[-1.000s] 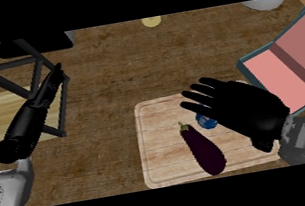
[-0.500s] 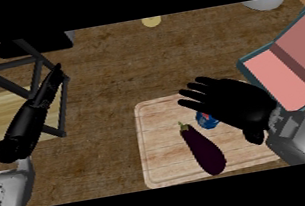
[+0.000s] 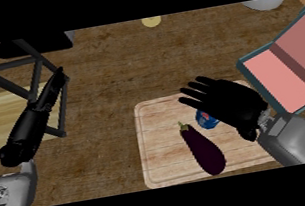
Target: Pick the can from the cutting board and place it in the cardboard box
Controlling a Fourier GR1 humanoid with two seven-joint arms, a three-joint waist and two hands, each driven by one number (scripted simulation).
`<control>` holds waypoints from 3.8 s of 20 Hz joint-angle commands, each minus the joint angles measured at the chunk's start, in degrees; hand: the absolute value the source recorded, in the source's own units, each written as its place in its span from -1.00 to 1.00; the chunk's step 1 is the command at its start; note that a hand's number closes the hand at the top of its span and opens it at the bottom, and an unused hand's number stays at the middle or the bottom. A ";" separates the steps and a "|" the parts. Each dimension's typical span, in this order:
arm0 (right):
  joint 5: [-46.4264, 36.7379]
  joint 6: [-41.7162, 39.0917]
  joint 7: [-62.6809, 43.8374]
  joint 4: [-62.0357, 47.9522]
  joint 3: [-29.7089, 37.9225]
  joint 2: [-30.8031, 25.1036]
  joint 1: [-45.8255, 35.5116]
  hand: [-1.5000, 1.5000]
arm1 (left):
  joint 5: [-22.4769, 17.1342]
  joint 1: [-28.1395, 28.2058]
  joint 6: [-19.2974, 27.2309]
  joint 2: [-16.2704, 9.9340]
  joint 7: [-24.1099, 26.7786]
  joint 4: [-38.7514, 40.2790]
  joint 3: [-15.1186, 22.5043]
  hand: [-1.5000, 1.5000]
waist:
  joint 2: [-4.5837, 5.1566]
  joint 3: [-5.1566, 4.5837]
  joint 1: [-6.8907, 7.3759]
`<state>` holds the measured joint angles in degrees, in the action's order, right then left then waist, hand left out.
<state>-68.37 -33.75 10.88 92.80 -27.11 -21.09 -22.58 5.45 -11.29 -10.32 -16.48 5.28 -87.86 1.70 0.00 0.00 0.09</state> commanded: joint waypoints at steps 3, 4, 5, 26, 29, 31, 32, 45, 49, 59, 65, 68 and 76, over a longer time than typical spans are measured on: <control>-2.24 0.03 3.42 -3.22 3.23 1.31 0.16 -1.00 | 2.96 2.82 0.41 1.60 0.90 -2.50 -0.15 0.00 | -0.02 0.00 0.12; -4.11 3.75 3.45 -6.93 0.78 3.30 0.78 -1.00 | -0.46 -0.24 -2.86 -0.50 -1.61 -1.61 -2.91 0.00 | 0.02 0.01 0.15; -4.51 5.17 5.07 -9.93 1.63 2.80 -0.04 -1.00 | 1.46 2.09 -0.80 2.07 -2.46 -4.72 -0.20 0.00 | 0.01 0.01 0.26; 1.84 23.32 -29.42 -29.73 20.36 20.93 -13.21 1.00 | 0.49 -3.90 -3.83 2.35 -3.02 -1.48 -1.20 0.00 | 0.74 0.09 3.26; 0.00 31.09 -30.35 -36.98 20.06 21.01 -21.34 1.00 | 1.08 -1.86 -3.86 1.48 -1.32 -0.64 -2.02 0.00 | 0.69 0.03 2.83; 1.19 33.58 -33.48 -39.01 15.57 21.04 -24.96 1.00 | 3.17 -0.27 -2.12 3.58 -0.68 -1.15 0.10 0.00 | 0.43 0.01 2.38; -2.35 33.07 -31.68 -38.71 18.12 21.05 -26.69 1.00 | 2.58 -3.05 -1.54 4.04 -1.02 1.70 -1.16 0.00 | 0.42 -0.01 1.27; -5.88 39.00 -55.90 -25.36 26.40 18.69 -31.93 1.00 | 1.42 -0.98 -3.33 2.12 -3.05 -1.61 -3.03 0.00 | -0.19 0.02 -0.13; -4.91 40.39 -54.59 -23.61 30.51 13.30 -29.92 1.00 | 2.32 -3.06 -2.66 2.12 -2.57 -0.70 -3.49 0.00 | -0.02 0.02 -0.32; 0.91 33.14 -47.27 -25.60 38.12 0.68 -24.13 1.00 | 2.65 -1.94 -2.66 3.49 -4.03 -2.54 -2.99 0.00 | -0.05 0.02 -0.21; 8.80 20.30 -43.89 -33.13 43.72 -3.91 -23.48 1.00 | 0.79 0.42 -5.35 0.76 -0.04 -0.31 -5.75 0.00 | 0.03 0.00 -0.14; 11.13 17.02 -40.83 -32.25 44.17 -5.21 -19.80 1.00 | 3.59 -1.13 -2.82 2.85 -0.98 -0.61 -3.77 0.00 | -0.09 0.01 -0.50; 17.24 6.26 -36.56 -36.91 46.49 -7.66 -17.44 -1.00 | 3.58 0.25 -3.38 3.20 0.98 0.30 -3.98 0.00 | 0.02 0.00 0.02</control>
<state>-54.30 -24.35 -28.52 57.37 18.53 -29.18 -41.74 9.03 -12.41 -13.27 -12.98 3.98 -88.37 -1.80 -0.04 0.00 -0.19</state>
